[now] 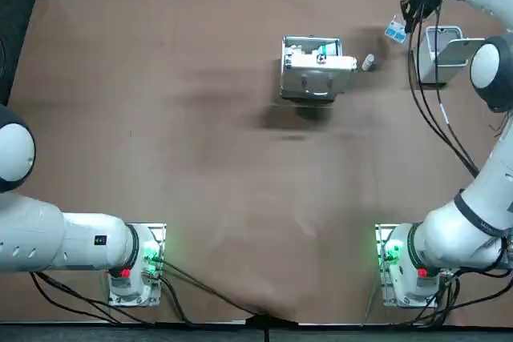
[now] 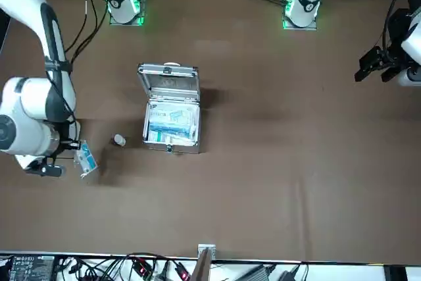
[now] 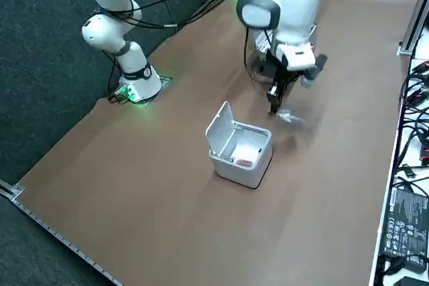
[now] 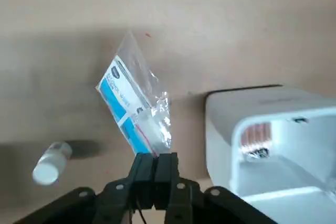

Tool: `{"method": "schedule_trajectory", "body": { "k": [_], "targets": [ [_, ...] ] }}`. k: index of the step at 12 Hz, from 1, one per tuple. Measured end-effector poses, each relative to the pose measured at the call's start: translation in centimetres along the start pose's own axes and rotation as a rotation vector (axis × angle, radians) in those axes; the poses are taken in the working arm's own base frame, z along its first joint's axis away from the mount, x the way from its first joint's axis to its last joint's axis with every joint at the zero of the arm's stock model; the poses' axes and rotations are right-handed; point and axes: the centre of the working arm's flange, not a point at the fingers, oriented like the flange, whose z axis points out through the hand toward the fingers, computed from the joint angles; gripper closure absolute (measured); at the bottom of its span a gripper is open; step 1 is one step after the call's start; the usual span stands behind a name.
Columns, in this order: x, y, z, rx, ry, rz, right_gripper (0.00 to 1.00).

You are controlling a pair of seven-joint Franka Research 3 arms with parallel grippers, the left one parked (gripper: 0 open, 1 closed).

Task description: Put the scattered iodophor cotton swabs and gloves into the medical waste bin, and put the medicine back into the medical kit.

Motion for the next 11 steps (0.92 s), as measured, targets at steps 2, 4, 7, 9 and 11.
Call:
{"method": "schedule_trajectory", "body": {
  "k": [2, 4, 7, 9, 11],
  "targets": [
    [-0.5, 0.8, -3.2, -0.005, -0.017, -0.001, 0.99],
    [-1.2, 2.3, -5.6, -0.011, -0.047, -0.031, 0.99],
    [-1.9, 7.1, -6.9, -0.01, -0.061, -0.055, 0.99],
    [-2.3, 10.8, -6.3, -0.001, -0.079, -0.062, 0.99],
    [-2.7, 13.8, -5.5, -0.002, -0.098, -0.063, 0.99]
  ]
}}
